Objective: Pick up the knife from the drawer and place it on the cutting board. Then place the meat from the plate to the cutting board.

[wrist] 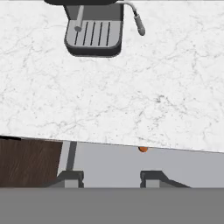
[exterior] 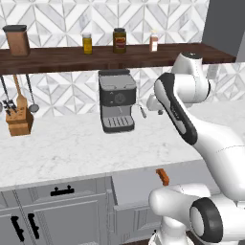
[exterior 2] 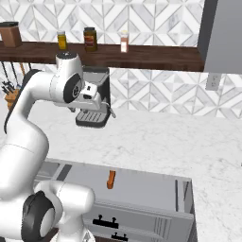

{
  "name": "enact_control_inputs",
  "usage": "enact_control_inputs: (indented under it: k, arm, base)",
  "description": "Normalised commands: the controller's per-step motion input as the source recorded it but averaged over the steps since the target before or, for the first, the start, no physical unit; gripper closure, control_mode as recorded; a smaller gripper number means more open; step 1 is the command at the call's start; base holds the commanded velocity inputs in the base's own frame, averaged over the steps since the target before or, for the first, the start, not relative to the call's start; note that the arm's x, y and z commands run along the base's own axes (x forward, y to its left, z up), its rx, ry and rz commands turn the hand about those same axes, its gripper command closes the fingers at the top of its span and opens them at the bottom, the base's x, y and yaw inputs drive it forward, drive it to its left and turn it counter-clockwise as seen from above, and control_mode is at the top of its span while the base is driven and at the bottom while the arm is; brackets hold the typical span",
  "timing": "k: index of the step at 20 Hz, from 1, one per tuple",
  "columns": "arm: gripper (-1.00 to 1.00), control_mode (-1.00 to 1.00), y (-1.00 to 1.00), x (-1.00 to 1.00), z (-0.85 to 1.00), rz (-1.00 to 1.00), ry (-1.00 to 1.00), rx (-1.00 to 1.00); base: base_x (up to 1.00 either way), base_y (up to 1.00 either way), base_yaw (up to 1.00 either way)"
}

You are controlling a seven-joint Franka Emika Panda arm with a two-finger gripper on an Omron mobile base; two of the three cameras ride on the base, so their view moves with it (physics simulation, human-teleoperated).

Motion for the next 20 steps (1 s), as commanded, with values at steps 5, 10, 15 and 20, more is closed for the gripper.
enact_control_inputs:
  k: [5,10,15,20]
  arm:
    - [-1.0,-1.0,-0.35,-0.5,-0.12,0.05,0.0,0.0]
    - [-1.0,-1.0,-0.74,-0.68,-0.3,0.06,0.03,0.0]
    - [-1.0,-1.0,-0.23,-0.16,-0.11,0.0,0.01,0.01]
    - [-1.0,1.0,0.0,0.0,0.0,0.0,0.0,0.0]
  base:
    - [0.0,0.0,0.0]
    - [0.0,0.0,0.0]
    - [0.0,0.0,0.0]
    - [-0.02,0.0,-0.05]
